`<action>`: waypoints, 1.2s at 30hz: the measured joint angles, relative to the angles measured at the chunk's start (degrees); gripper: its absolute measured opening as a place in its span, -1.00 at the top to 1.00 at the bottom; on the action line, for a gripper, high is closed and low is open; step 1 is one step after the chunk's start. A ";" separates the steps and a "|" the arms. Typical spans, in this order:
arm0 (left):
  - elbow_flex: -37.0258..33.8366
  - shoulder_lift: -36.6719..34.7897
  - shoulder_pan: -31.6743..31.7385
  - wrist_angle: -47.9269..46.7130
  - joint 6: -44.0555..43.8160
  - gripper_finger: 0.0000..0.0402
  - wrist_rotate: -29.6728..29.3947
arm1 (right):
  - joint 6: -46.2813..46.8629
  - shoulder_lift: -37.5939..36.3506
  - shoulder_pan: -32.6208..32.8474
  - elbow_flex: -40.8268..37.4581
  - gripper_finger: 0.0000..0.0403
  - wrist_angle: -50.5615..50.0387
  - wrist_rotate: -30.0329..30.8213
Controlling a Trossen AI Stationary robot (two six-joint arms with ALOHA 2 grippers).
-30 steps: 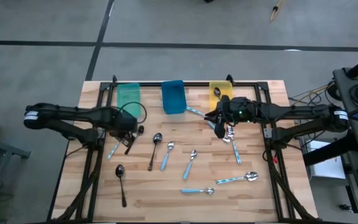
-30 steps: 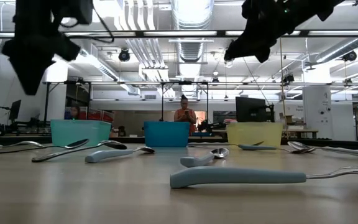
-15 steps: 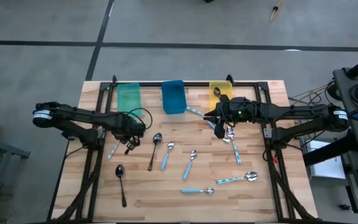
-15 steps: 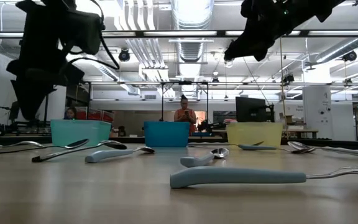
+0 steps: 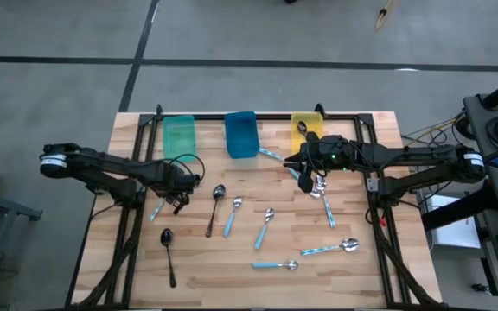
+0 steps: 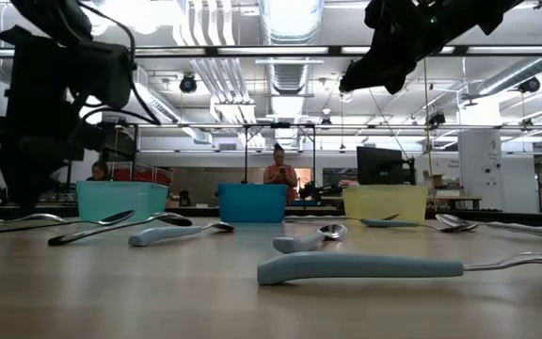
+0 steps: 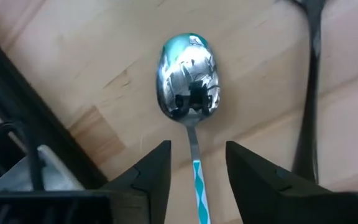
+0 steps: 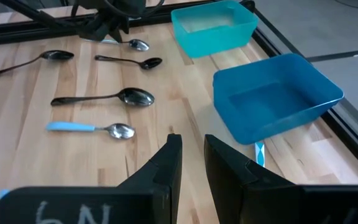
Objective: Sort silverware by color (type)
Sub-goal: Put the white-blue spoon into the blue bin
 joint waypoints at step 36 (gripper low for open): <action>-1.65 -4.52 0.11 1.47 -2.18 0.99 -4.63 | -0.15 0.07 -0.01 -0.76 0.71 0.04 -0.01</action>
